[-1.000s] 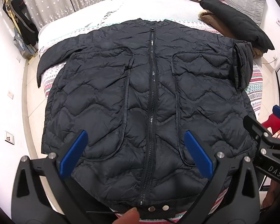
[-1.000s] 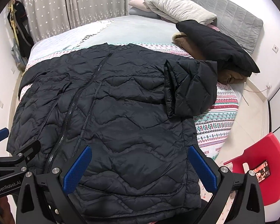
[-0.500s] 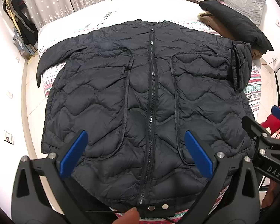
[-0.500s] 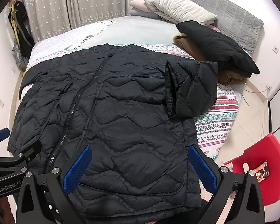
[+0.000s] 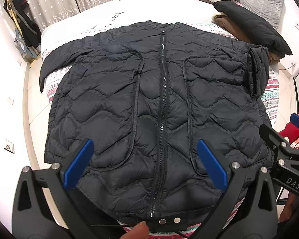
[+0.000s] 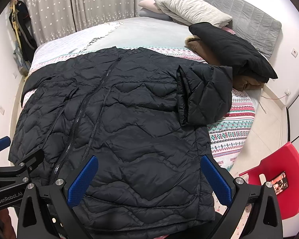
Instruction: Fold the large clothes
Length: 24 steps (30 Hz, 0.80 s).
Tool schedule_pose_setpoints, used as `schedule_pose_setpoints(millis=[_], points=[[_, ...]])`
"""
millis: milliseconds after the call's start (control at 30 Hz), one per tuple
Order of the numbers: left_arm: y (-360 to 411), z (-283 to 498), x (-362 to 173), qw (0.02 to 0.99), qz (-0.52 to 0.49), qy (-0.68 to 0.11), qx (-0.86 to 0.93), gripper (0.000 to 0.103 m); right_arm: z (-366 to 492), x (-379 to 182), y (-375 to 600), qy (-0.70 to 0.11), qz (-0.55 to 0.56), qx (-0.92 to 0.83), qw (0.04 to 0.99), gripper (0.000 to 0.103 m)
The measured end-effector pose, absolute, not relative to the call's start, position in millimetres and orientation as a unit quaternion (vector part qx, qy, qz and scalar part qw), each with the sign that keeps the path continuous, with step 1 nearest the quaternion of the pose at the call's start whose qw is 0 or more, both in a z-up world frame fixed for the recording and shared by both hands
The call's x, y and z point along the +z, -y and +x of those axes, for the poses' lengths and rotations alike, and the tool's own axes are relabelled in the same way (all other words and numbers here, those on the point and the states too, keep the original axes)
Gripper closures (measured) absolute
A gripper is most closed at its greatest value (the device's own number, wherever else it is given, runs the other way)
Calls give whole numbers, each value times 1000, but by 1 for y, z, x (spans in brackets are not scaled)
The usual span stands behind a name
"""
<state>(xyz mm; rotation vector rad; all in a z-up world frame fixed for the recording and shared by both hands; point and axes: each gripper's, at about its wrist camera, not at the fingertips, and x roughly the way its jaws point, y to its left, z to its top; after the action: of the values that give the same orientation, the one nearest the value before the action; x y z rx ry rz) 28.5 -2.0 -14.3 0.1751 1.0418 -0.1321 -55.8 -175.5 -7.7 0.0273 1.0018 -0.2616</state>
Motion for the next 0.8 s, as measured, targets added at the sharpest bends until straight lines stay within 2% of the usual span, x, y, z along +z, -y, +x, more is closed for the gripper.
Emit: schedule_pose_setpoints(millis=[800], points=[[-1,29,-16,861,82,-499,-64,0,-56,-8,176,-480,12,-125,868,0]])
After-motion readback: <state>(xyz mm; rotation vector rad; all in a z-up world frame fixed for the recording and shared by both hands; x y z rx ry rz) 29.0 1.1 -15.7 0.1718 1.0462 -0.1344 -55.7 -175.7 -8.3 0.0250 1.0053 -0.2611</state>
